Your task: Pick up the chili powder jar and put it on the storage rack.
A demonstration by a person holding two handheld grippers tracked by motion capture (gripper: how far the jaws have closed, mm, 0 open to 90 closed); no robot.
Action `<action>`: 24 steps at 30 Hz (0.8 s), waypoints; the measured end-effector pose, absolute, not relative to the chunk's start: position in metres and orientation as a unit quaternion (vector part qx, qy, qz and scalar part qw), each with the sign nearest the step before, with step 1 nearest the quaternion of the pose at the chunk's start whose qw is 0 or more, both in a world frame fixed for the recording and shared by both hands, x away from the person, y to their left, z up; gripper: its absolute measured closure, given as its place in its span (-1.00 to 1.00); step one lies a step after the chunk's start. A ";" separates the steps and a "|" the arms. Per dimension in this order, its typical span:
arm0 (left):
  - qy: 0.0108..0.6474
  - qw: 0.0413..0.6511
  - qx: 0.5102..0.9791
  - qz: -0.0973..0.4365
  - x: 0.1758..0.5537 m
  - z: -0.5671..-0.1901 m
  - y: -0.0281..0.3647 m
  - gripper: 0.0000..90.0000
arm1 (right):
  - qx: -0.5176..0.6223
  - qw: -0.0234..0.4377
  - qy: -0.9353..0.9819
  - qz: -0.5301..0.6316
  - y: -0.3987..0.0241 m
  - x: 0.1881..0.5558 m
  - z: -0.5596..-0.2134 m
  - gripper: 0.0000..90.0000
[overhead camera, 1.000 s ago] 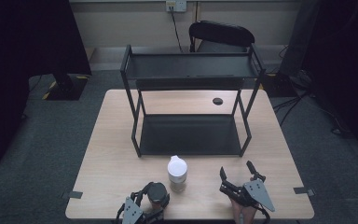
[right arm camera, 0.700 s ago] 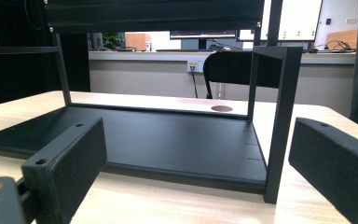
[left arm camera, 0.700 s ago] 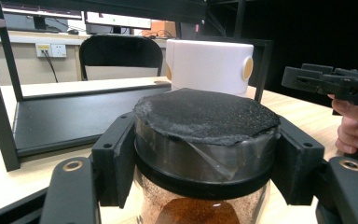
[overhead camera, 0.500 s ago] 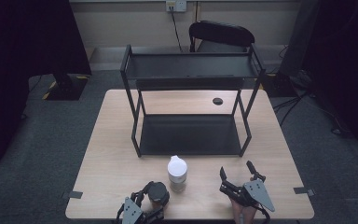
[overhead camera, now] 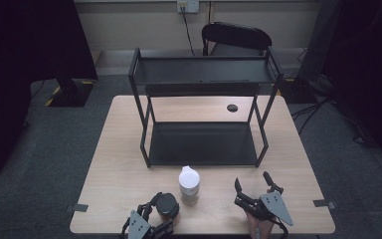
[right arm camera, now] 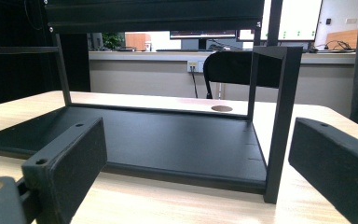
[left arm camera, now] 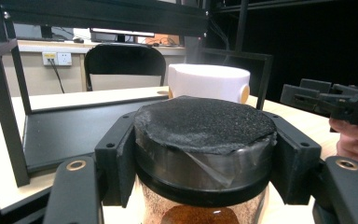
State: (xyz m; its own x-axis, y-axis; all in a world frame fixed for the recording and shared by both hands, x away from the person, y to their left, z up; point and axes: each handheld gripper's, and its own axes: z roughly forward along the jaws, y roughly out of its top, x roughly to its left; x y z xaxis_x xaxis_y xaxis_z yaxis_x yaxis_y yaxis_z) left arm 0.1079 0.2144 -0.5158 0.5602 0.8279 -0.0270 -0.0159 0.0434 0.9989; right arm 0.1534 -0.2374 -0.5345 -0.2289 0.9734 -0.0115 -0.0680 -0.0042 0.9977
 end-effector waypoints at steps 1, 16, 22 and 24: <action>0.333 0.640 0.609 0.330 0.108 -0.514 0.215 -0.22 | 0.421 0.457 0.538 0.570 -0.237 0.153 -0.535 -0.94; 0.326 0.647 0.611 0.319 0.114 -0.491 0.227 -0.22 | 0.421 0.456 0.538 0.570 -0.238 0.153 -0.535 -0.93; 0.320 0.654 0.608 0.317 0.114 -0.481 0.230 -0.22 | 0.420 0.456 0.538 0.570 -0.238 0.153 -0.535 -0.94; 0.318 0.655 0.609 0.315 0.115 -0.477 0.231 -0.22 | 0.420 0.456 0.538 0.571 -0.238 0.153 -0.535 -0.94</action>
